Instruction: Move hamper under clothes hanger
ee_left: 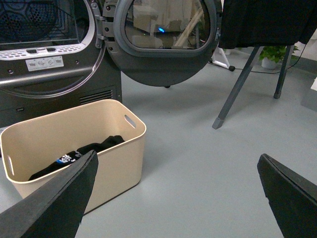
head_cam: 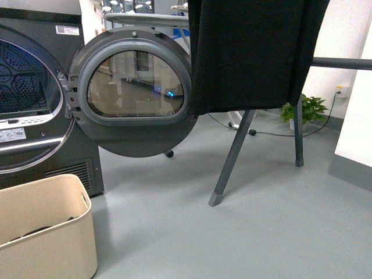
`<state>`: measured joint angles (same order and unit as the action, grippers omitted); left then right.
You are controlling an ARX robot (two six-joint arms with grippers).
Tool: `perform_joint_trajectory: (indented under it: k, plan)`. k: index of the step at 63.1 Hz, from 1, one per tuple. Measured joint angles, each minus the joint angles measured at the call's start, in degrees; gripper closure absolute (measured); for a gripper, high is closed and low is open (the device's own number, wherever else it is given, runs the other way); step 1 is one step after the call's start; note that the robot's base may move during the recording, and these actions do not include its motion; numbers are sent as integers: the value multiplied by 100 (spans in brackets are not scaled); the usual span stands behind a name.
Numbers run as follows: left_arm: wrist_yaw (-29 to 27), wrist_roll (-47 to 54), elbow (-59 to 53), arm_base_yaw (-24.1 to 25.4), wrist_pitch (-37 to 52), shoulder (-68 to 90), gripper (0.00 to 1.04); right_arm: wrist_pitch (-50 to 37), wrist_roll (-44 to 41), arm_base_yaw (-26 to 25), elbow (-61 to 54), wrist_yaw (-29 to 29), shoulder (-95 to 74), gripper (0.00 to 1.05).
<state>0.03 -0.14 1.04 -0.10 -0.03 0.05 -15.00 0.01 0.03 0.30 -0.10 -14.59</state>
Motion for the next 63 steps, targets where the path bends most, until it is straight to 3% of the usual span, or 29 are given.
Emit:
perform_joint_trajectory:
  k: [63]
  plan:
    - [-2, 0, 0, 0, -2, 2, 7, -2, -2, 0, 0, 2, -7, 8]
